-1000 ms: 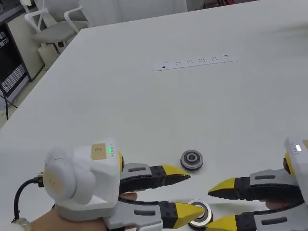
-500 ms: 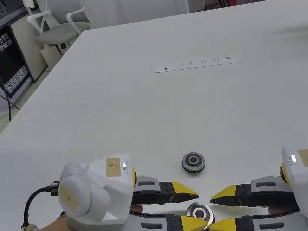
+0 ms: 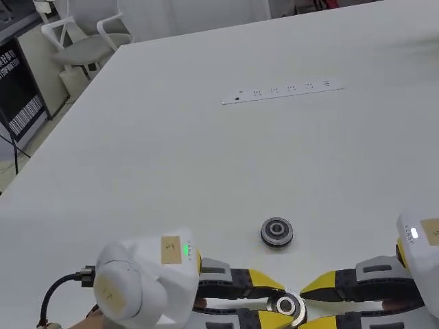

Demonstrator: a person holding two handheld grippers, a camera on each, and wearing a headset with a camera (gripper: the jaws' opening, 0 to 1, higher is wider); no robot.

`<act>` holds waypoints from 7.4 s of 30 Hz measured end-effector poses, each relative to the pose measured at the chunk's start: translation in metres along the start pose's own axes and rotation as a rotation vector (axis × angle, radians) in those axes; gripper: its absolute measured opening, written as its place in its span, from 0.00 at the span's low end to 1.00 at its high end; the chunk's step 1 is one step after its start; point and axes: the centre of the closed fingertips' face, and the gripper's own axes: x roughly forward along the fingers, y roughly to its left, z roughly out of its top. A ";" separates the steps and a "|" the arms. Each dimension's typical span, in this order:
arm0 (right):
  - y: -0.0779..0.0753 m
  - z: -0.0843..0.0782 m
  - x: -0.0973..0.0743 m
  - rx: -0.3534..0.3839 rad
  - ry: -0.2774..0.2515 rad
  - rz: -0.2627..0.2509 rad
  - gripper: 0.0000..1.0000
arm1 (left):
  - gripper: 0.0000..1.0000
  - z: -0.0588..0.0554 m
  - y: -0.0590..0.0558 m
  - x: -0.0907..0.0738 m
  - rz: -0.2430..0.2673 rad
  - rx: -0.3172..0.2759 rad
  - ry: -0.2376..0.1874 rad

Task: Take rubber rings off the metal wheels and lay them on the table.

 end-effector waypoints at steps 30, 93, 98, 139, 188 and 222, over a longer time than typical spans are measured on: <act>-0.006 -0.009 -0.004 -0.046 0.049 -0.039 0.04 | 0.14 0.001 0.006 0.003 0.014 0.005 -0.041; -0.019 0.007 -0.012 0.711 -0.188 0.028 0.00 | 0.14 0.001 0.006 0.006 0.028 -0.021 -0.112; -0.018 0.008 -0.012 0.697 -0.185 0.029 0.00 | 0.14 0.001 0.006 0.006 0.030 -0.021 -0.110; -0.008 0.018 -0.011 0.678 -0.193 0.080 0.00 | 0.14 0.001 0.005 0.006 0.031 -0.019 -0.104; -0.014 0.015 -0.017 0.718 -0.187 0.041 0.00 | 0.33 0.041 -0.009 -0.001 0.022 -0.008 -0.031; -0.019 0.070 -0.066 0.649 -0.341 -0.050 0.00 | 0.72 0.080 0.015 -0.089 0.223 -0.001 -0.169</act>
